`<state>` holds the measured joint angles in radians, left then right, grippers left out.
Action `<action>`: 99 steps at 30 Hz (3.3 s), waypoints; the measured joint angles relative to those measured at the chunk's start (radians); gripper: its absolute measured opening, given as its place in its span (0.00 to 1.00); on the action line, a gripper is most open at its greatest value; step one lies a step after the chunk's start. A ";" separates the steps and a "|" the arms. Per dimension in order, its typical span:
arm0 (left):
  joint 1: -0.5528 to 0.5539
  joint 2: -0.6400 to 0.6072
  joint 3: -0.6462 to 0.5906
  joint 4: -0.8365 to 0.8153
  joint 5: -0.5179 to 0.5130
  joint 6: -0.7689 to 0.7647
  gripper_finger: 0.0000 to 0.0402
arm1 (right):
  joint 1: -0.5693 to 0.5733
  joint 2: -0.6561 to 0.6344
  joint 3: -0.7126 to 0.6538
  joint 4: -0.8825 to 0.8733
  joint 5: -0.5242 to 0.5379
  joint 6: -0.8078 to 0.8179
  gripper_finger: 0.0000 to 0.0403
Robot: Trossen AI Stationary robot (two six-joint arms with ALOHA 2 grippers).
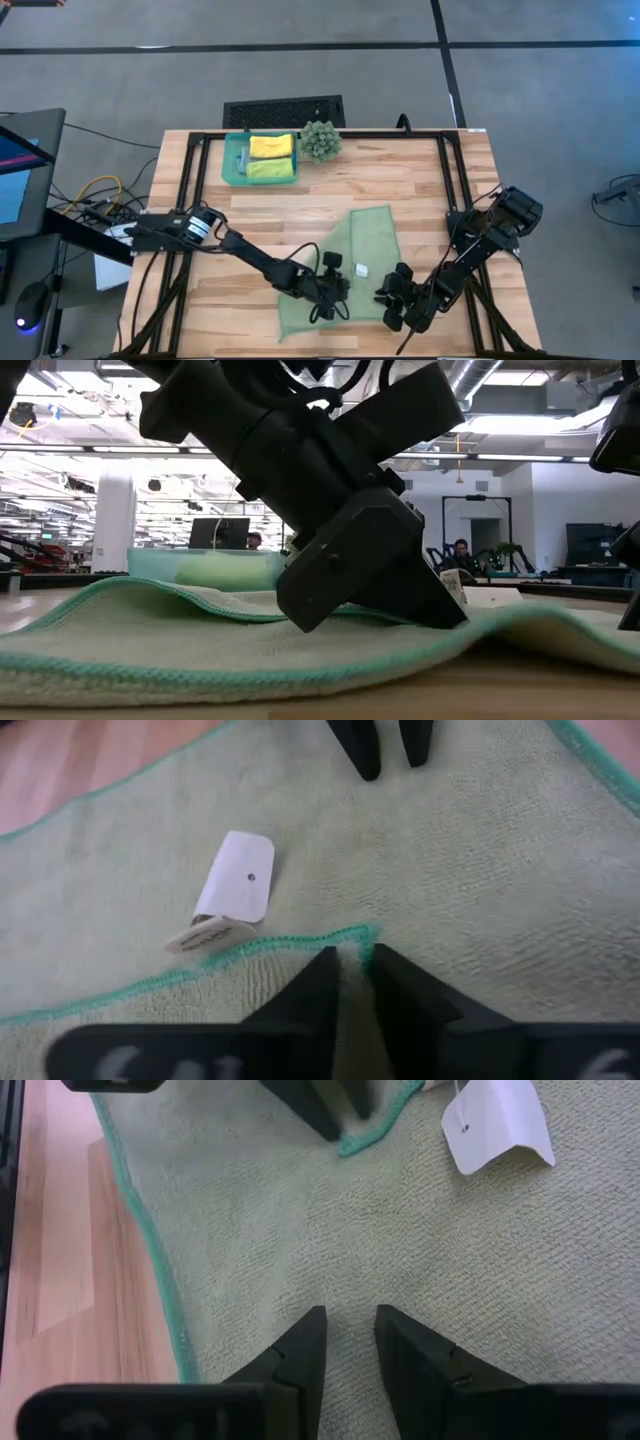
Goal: Fold microfiber towels
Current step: Fold the green microfiber cloth
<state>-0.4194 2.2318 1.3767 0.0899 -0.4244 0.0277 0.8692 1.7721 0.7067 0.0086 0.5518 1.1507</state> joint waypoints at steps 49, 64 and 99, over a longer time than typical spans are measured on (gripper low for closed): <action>0.039 -0.252 -0.132 -1.352 -0.423 -0.953 0.44 | -0.012 -0.007 -0.003 0.012 0.052 0.025 0.29; -0.113 -0.251 -0.061 -0.837 0.045 -0.466 0.34 | 0.090 -0.147 0.000 -0.052 0.065 -0.036 0.29; -0.409 -0.161 -0.004 -0.786 -0.032 -0.606 0.21 | 0.223 -0.130 0.107 -0.247 -0.158 -0.246 0.36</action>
<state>-0.8280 2.0712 1.3727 -0.6961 -0.4568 -0.5784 1.0924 1.6419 0.8139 -0.2389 0.3942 0.9050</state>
